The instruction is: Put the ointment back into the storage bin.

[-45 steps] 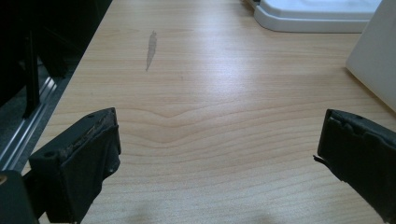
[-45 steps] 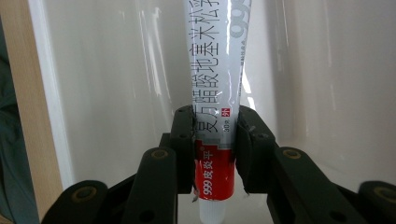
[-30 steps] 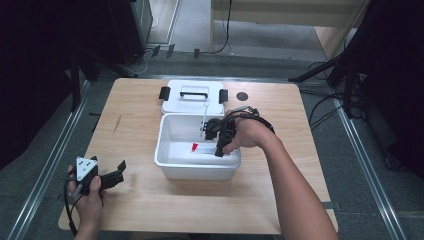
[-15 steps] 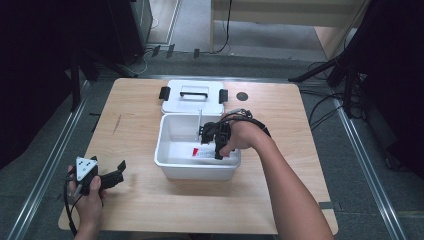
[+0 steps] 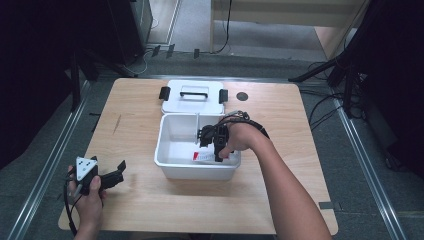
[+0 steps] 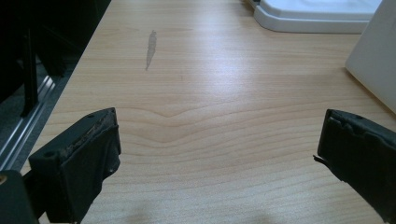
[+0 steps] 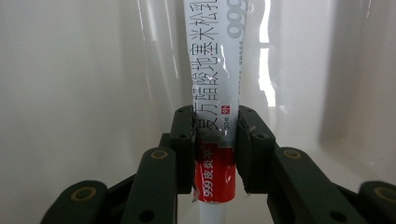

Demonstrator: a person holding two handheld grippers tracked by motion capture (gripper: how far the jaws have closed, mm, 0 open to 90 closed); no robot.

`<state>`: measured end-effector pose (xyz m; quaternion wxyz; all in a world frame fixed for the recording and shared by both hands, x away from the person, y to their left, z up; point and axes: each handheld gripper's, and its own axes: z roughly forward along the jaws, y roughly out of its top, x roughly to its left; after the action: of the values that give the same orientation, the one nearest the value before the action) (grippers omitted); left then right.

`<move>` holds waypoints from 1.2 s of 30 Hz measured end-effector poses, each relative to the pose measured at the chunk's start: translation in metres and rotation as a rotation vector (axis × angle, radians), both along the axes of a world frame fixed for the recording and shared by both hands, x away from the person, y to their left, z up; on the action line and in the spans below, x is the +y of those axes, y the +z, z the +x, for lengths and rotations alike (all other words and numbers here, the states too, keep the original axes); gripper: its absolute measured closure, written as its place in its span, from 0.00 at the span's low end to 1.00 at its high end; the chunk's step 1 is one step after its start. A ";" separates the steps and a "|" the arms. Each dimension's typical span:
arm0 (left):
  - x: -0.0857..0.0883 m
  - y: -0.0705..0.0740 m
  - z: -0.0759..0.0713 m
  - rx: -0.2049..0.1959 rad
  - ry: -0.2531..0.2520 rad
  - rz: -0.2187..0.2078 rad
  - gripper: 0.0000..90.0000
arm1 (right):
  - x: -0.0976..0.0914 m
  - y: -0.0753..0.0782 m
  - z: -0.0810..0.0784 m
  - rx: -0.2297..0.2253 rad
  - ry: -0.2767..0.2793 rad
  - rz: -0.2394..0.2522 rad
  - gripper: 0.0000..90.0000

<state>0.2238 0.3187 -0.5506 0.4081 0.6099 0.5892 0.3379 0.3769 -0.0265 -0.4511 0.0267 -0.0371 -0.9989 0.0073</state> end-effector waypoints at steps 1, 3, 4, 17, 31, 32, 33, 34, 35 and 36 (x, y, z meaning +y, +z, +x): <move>0.000 0.000 0.000 0.000 0.000 0.001 0.00 | 0.000 0.000 0.000 0.000 -0.001 0.000 0.80; 0.000 0.000 0.000 0.001 0.000 0.000 0.00 | 0.000 -0.001 0.000 -0.001 0.002 0.001 0.80; 0.000 0.000 0.000 0.001 0.000 0.000 0.00 | 0.000 -0.001 0.000 0.000 0.002 0.001 0.79; 0.000 0.000 0.000 0.001 -0.002 0.000 0.00 | -0.002 0.003 -0.001 0.007 -0.009 0.022 0.83; 0.000 0.000 0.000 0.000 -0.002 -0.002 0.00 | -0.022 0.052 0.003 -0.017 -0.145 0.205 0.86; 0.000 0.000 0.000 0.000 -0.002 -0.002 0.00 | -0.023 0.055 0.002 -0.019 -0.155 0.211 0.86; 0.001 0.000 0.000 0.000 -0.002 -0.002 0.00 | -0.026 0.061 0.003 -0.024 -0.166 0.232 0.85; 0.001 0.000 0.000 0.000 -0.002 -0.004 0.00 | -0.028 0.065 0.002 -0.025 -0.183 0.236 0.85; 0.001 0.000 0.000 0.000 -0.001 -0.006 0.00 | -0.032 0.069 0.002 -0.029 -0.193 0.255 0.84; 0.001 0.000 0.000 0.000 -0.001 -0.007 0.00 | -0.034 0.072 0.002 -0.030 -0.203 0.260 0.83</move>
<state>0.2241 0.3194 -0.5505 0.4107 0.6087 0.5901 0.3356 0.3789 -0.0605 -0.3789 0.0171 -0.1342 -0.9829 -0.1252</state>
